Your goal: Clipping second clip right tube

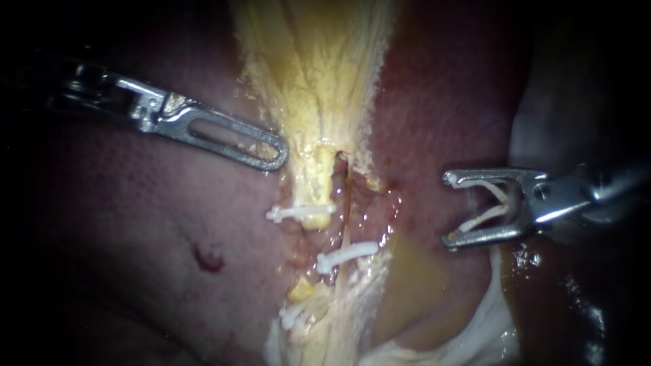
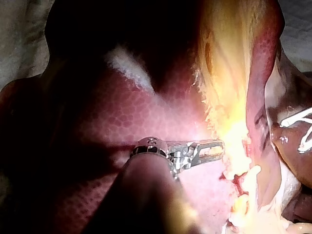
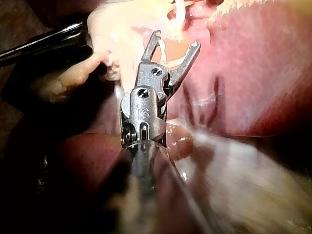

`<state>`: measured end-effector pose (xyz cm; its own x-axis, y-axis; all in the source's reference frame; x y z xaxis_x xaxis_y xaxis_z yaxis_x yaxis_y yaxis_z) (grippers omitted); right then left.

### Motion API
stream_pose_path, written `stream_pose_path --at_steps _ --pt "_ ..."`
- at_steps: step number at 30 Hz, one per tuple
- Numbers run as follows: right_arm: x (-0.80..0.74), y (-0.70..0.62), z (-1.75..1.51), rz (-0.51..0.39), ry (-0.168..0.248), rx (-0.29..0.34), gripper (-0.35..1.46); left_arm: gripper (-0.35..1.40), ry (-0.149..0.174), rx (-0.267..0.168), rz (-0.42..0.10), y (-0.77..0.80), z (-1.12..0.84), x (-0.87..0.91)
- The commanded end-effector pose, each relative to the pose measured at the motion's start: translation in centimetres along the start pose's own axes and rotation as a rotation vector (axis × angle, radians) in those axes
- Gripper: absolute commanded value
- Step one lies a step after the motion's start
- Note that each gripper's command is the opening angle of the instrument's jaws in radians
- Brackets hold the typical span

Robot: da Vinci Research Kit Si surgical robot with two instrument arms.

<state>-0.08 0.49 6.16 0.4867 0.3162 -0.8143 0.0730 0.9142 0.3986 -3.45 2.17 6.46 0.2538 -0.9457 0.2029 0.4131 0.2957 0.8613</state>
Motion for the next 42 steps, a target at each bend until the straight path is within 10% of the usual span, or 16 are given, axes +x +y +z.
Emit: stream_pose_path --at_steps 1,19,42 --pt "0.0 0.0 0.0 0.0 0.0 0.0 0.5 -0.35 0.0 0.0 -0.001 -0.01 -0.01 -0.01" --pt "-0.01 0.02 0.02 0.001 0.0 0.001 0.5 -0.35 -0.053 -0.01 -0.01 -0.3 -0.86 -0.28" --pt "-0.04 -0.03 1.04 0.188 0.1 0.131 0.5 -0.35 -0.054 -0.011 -0.009 -0.27 -0.88 -0.25"
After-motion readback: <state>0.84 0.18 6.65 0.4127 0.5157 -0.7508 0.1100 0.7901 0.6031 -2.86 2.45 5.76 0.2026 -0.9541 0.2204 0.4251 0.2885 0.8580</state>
